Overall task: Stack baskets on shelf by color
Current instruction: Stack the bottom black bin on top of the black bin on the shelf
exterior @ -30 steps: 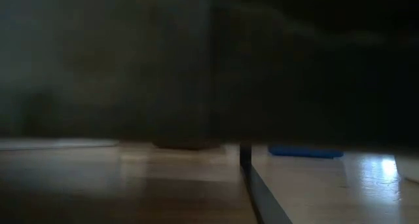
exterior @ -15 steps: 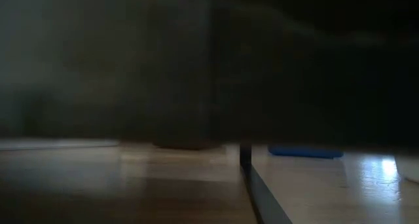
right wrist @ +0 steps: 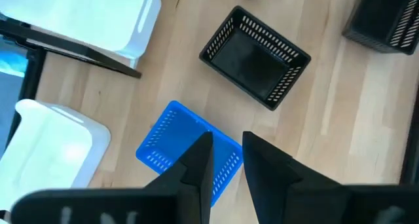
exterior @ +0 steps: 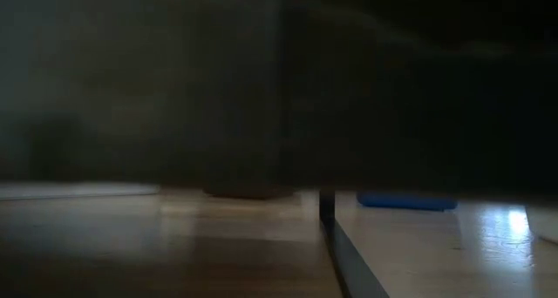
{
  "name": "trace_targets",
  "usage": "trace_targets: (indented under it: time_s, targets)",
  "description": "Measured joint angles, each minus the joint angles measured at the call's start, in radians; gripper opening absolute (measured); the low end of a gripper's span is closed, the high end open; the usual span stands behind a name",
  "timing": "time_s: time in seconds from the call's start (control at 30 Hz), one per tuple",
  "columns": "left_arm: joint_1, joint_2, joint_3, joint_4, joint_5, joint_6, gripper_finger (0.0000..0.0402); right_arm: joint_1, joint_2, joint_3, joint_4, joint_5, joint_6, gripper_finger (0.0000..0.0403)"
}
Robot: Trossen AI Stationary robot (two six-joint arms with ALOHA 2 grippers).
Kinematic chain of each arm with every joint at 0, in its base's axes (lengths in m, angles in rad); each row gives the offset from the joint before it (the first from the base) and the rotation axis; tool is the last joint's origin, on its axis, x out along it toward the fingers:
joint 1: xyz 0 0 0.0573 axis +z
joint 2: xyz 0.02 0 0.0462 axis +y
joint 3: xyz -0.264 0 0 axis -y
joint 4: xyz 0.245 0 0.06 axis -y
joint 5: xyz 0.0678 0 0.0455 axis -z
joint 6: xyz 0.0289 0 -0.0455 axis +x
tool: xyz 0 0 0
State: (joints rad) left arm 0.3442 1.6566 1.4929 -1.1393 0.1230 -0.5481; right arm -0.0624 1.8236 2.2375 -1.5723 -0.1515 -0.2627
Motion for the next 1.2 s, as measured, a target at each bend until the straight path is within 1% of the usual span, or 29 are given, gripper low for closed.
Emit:
trace_targets:
  time_s: [0.2,0.4,0.57,0.73,0.9,1.1,1.2]
  targets:
    - [-0.052,0.13,-0.002,0.011,0.0,0.009,0.0056,0.0,-0.033,0.0,0.0,0.001,0.023,0.0081]
    - [-0.088,0.208,-0.002,0.1,-0.001,0.005,0.0056,0.0,-0.063,-0.001,0.001,0.001,0.023,0.0081]
    - [-0.101,0.224,-0.002,0.112,-0.051,-0.008,0.0056,0.0,-0.079,-0.001,0.001,0.001,0.024,0.0081]
    - [-0.101,0.224,-0.002,0.143,-0.069,-0.026,0.0056,0.0,-0.083,-0.001,0.001,0.001,0.026,0.0081]
    - [-0.106,0.224,-0.002,0.154,-0.111,-0.05,0.0056,0.0,-0.083,-0.001,0.002,0.001,0.026,0.0081]
    - [-0.105,0.224,-0.002,0.161,-0.114,-0.074,0.0056,0.0,-0.083,-0.001,0.001,0.001,0.026,0.0081]
    - [-0.113,0.244,-0.001,0.169,-0.121,-0.092,0.0056,0.0,-0.083,-0.001,0.002,0.001,0.026,0.0081]
